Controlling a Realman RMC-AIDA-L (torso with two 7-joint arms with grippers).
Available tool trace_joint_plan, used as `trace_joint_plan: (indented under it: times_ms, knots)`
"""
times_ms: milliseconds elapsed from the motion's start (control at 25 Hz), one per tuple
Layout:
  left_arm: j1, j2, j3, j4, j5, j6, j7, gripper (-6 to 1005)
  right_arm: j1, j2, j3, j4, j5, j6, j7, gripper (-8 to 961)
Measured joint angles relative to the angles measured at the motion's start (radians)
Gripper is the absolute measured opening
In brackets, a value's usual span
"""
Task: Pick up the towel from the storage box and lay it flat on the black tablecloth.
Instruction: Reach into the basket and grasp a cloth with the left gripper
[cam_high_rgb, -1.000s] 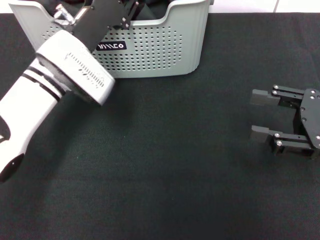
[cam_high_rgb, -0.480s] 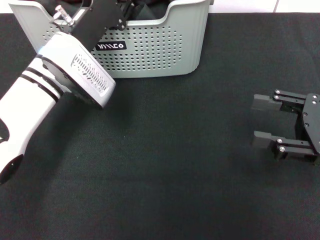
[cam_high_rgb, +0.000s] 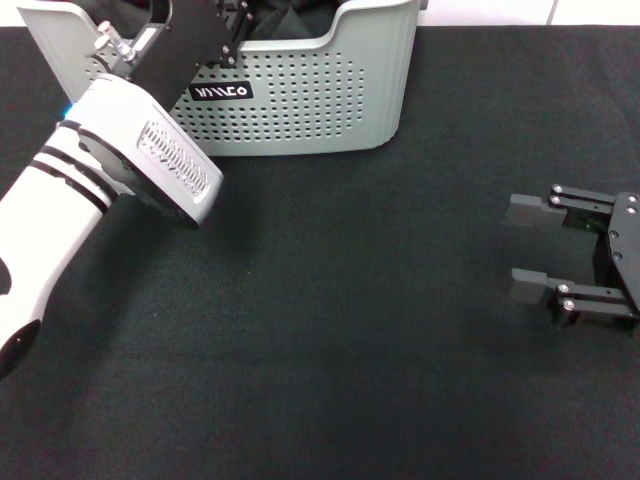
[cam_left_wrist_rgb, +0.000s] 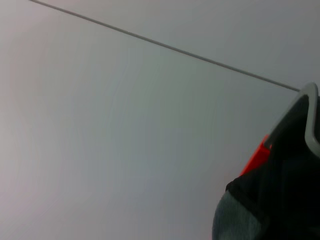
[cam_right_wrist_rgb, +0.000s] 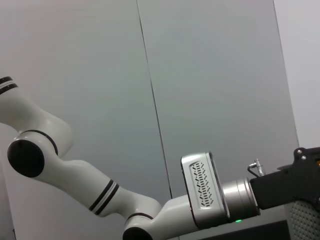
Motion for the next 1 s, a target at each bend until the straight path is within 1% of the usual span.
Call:
trace_joint_plan:
  times_ms: [320,560,880,1000]
  knots:
    - [-0.017,0.000,0.000,0.000,-0.036,-0.011,-0.001,424,-0.002,0.001,-0.001,0.001,0.000,-0.012,0.000,609]
    - [-0.027,0.000,0.001,-0.001,-0.040,-0.014,-0.003,290,-0.002,0.002,-0.002,0.011,0.000,-0.012,0.000,607]
    - [-0.027,0.000,0.016,0.000,-0.059,0.015,-0.010,77,-0.002,0.001,-0.002,0.018,0.000,-0.012,-0.002,604]
    - [-0.022,0.000,0.060,0.002,-0.124,0.049,-0.029,54,-0.002,0.000,-0.001,0.021,0.000,-0.012,-0.007,602]
